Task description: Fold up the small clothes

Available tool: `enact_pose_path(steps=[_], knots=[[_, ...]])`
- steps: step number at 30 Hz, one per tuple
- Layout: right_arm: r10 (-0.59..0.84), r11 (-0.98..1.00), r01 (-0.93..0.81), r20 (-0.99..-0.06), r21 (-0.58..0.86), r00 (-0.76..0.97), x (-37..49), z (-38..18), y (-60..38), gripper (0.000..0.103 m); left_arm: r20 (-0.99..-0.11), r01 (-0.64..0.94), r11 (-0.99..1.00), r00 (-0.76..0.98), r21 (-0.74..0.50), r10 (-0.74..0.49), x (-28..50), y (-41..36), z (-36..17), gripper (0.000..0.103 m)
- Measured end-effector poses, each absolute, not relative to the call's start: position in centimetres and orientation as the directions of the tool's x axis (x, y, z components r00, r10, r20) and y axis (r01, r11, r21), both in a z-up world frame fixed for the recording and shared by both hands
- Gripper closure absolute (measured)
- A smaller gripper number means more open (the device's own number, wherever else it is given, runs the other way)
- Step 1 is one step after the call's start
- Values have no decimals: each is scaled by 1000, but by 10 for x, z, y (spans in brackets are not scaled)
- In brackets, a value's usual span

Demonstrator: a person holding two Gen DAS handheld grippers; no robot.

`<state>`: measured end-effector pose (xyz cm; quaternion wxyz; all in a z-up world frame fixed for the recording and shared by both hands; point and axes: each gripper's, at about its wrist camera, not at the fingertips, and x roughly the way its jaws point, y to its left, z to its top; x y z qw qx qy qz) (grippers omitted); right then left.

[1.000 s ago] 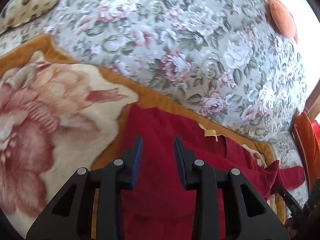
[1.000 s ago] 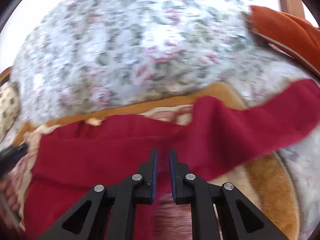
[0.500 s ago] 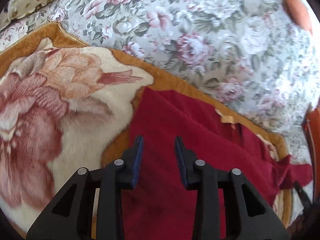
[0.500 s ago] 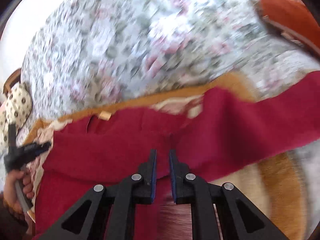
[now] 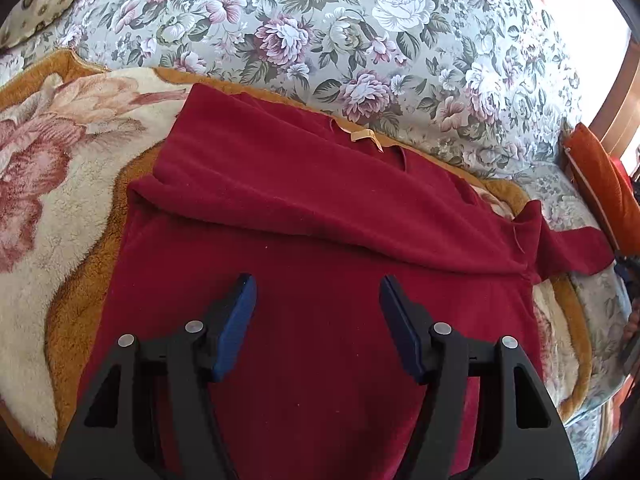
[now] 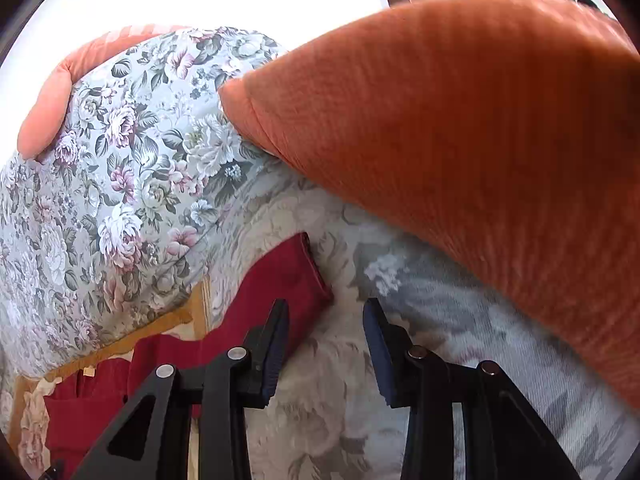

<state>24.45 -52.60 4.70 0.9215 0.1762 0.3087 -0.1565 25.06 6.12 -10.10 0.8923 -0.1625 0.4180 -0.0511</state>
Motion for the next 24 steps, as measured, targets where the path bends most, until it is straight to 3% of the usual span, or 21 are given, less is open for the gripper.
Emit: enact_pose_path(steps=[5,8,10,16,24], knots=[[-115,876,372,-618,306,778,256,39,-529,69,-731,-44,942,644,-332,-227,248,63,-104,39],[-106,853,388,-613,348,783,257,37,-533,79,-729,-45,940,644,-338,-231,247,64,-104,39],[-73,857,368,-621,361,781,259,35,-533,97,-727,-45,937,645,-347,-238,247,65,-103,39],[-26,908,246,-540,340,841,241,60,-485,97,-674,-12,897,665,-441,-323,245,71,-95,39],[421,891,-242,-499,385,758,267,55,-280,97,-600,-54,735,620,-676,-506,271,83,-82,39]])
